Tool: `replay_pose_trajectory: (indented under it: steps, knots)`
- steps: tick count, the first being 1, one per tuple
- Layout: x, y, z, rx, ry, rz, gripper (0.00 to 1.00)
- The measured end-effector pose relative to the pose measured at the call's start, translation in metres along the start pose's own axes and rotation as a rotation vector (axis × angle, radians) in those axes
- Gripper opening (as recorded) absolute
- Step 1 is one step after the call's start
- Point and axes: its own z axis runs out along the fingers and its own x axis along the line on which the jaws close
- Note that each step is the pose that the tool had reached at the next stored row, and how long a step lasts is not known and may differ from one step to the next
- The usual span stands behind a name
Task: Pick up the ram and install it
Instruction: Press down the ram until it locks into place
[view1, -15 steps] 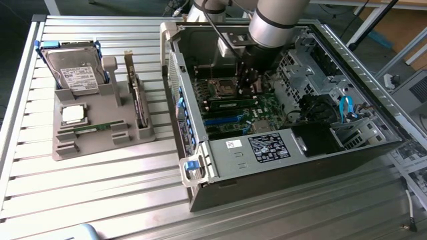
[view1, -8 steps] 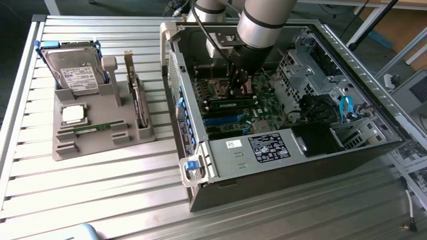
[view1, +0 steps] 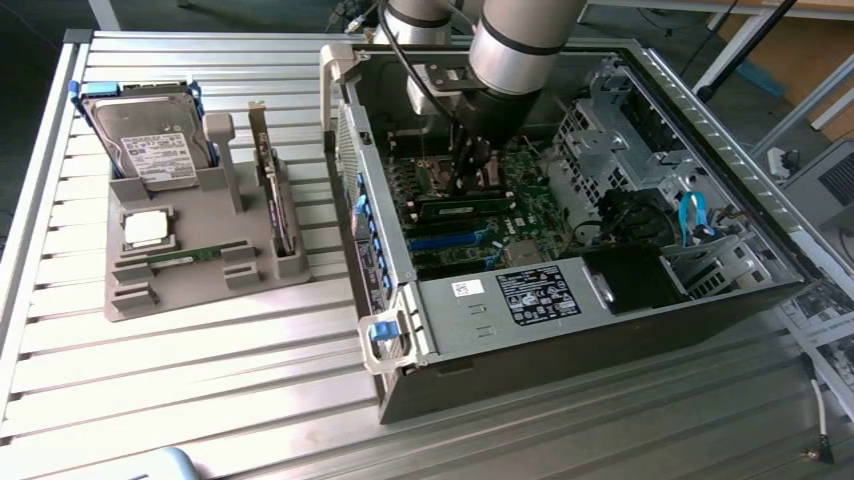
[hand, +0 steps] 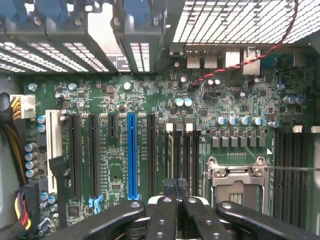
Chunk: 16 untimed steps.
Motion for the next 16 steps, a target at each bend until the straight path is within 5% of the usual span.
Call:
replay_pose_trajectory:
  steps: [16]
  knots:
    - [0.0004, 0.0087, 0.0083, 0.0, 0.0, 0.0, 0.11]
